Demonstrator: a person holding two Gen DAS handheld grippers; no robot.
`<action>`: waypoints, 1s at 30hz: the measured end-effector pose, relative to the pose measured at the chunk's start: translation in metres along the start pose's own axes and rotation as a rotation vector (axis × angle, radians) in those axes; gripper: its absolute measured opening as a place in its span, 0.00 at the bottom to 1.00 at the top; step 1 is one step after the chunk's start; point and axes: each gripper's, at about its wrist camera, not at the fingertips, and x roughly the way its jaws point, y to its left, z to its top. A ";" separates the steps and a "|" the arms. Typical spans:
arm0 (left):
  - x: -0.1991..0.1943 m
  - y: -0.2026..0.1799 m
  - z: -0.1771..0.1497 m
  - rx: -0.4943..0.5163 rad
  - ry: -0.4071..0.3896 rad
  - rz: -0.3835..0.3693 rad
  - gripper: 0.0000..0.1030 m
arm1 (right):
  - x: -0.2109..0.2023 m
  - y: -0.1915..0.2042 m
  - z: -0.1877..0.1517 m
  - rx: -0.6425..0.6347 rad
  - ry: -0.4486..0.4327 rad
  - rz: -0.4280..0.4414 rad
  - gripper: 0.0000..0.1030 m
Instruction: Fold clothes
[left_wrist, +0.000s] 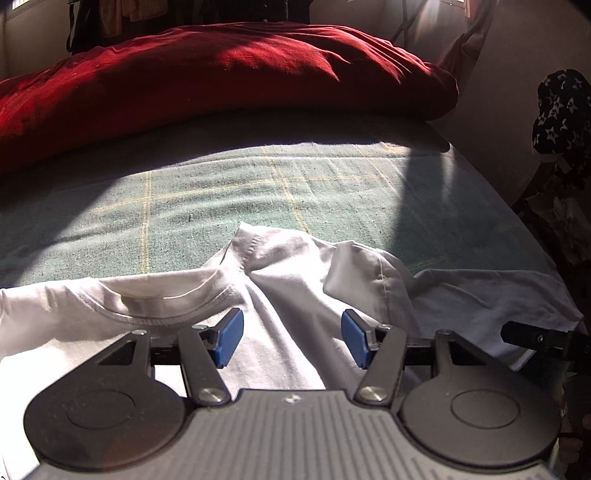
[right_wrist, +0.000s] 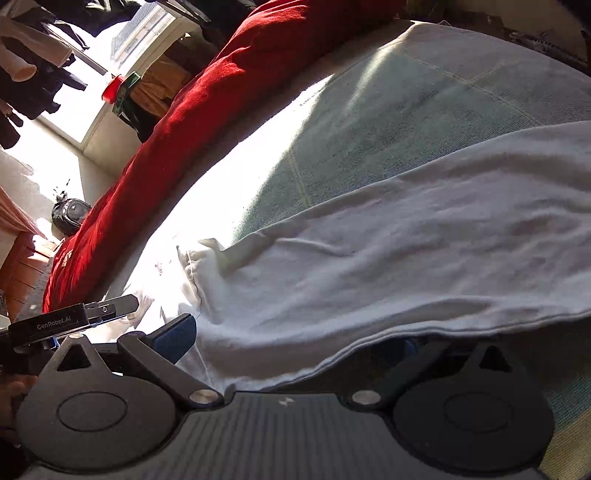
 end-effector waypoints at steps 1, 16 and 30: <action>-0.002 0.000 -0.001 0.002 -0.002 0.000 0.57 | -0.001 0.000 0.000 -0.002 -0.036 -0.041 1.00; -0.011 -0.006 -0.015 0.025 0.001 0.005 0.59 | -0.013 -0.034 0.010 -0.024 -0.371 -0.344 1.00; -0.011 -0.019 -0.014 0.032 -0.004 -0.021 0.59 | -0.048 -0.089 0.009 0.127 -0.274 -0.165 1.00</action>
